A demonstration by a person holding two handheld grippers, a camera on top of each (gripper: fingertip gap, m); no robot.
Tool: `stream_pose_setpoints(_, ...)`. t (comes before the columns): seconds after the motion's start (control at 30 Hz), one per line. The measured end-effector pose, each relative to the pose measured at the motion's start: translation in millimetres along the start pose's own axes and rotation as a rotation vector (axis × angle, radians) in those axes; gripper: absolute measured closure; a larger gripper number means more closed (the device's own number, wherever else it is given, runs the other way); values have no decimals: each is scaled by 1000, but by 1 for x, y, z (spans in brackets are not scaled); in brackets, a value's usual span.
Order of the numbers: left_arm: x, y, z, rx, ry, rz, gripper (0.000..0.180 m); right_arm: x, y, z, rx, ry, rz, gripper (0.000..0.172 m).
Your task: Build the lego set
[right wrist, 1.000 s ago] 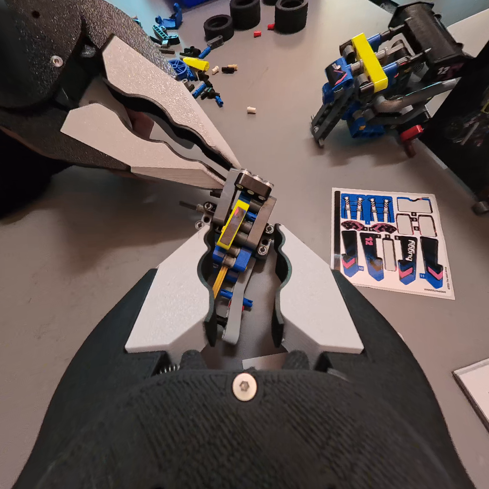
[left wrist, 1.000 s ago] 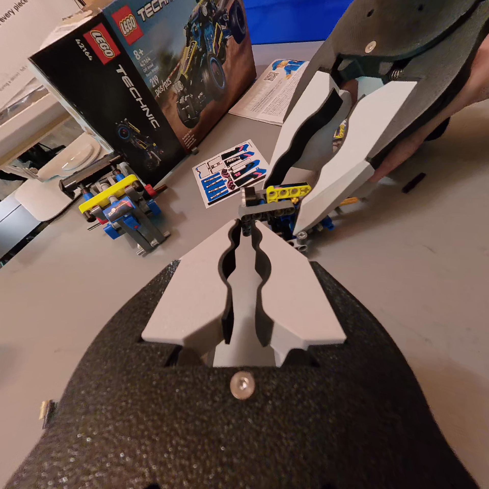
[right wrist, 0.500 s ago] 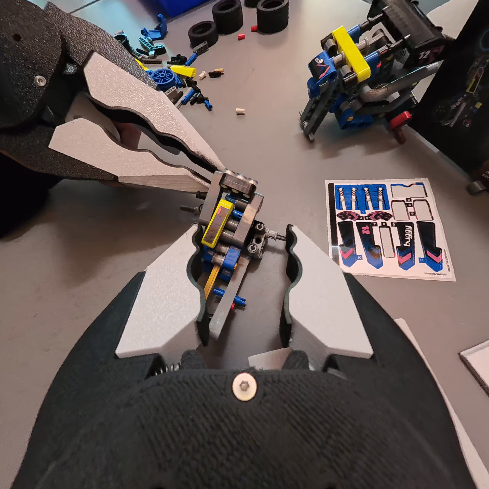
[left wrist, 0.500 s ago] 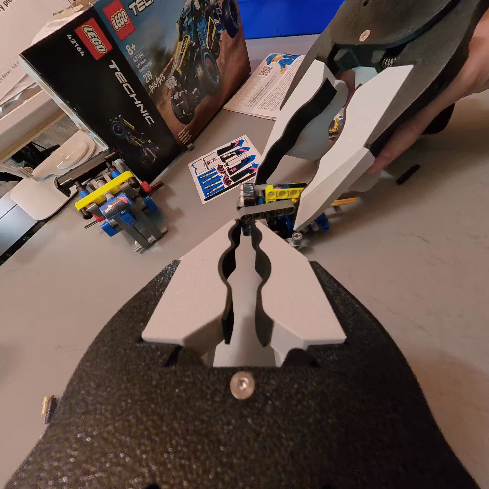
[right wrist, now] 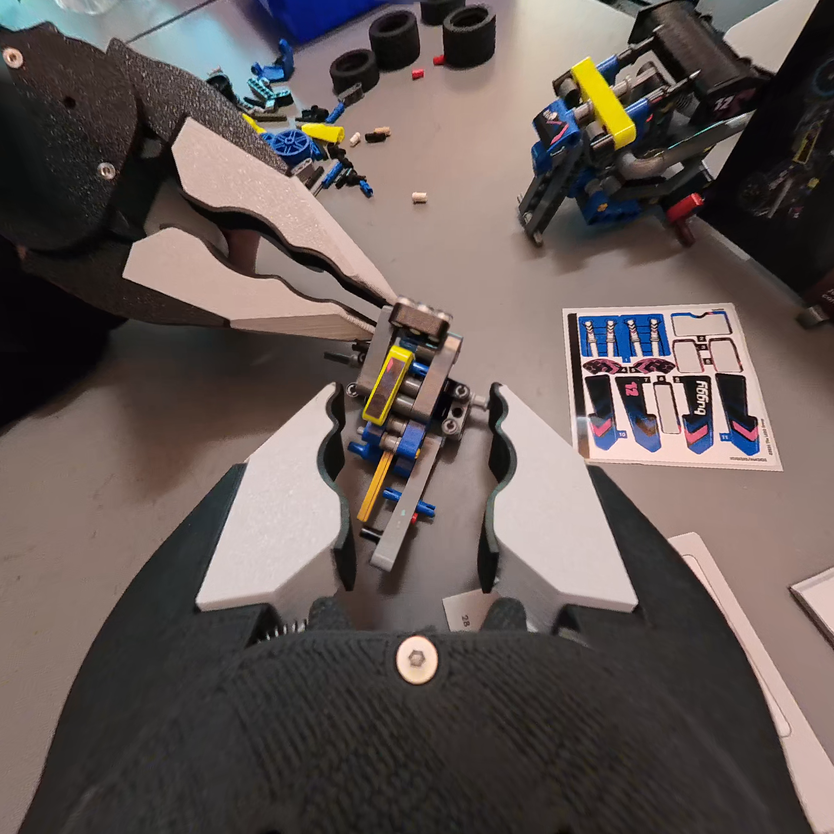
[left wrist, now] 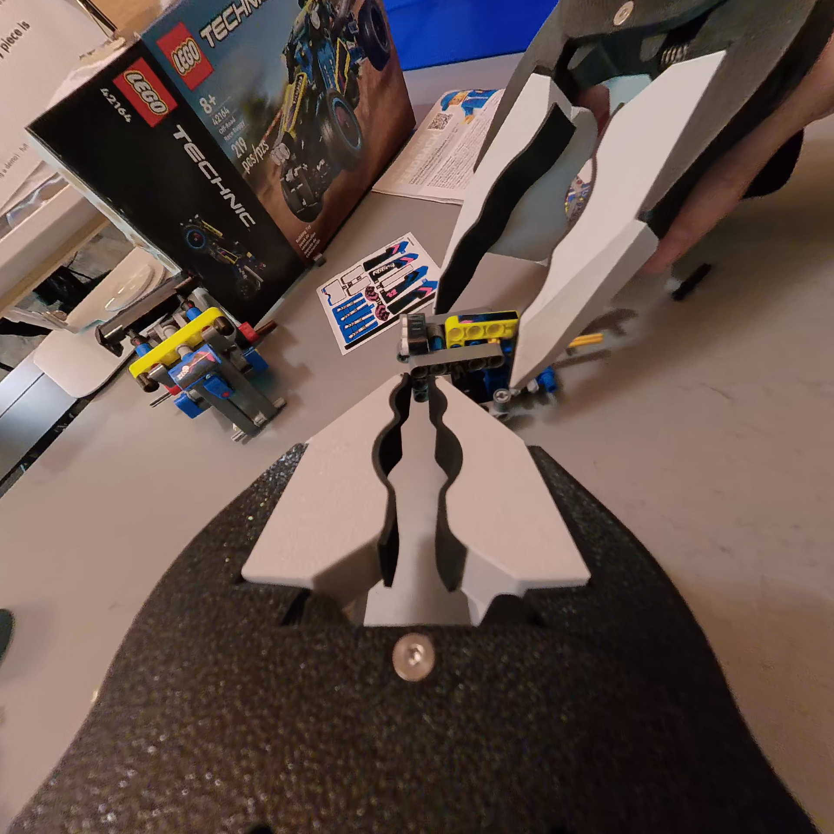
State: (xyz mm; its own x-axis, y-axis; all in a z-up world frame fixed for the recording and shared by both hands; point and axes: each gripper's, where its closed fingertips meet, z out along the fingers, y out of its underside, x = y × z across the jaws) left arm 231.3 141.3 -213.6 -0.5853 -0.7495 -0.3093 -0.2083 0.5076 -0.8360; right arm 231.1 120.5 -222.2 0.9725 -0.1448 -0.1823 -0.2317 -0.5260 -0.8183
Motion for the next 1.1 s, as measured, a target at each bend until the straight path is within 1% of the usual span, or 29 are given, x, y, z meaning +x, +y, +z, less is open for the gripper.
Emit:
stream_pose_setpoints(0.3, -1, 0, 3, -4, -20, 25, 176, 3, -4, 7, 6, 37, -2, 122)
stream_pose_setpoints(0.5, -4, -1, 2, 9, -21, 12, 176, 0, -8, 7, 25, 13, -7, 129)
stream_pose_setpoints(0.93, -1, -1, 1, -5, -4, 45, 176, -4, -7, 6, 27, -13, -29, 130)
stream_pose_setpoints(1.1, 1, 0, 1, -5, 28, 10, 176, -6, -6, 6, 16, -14, -69, 130)
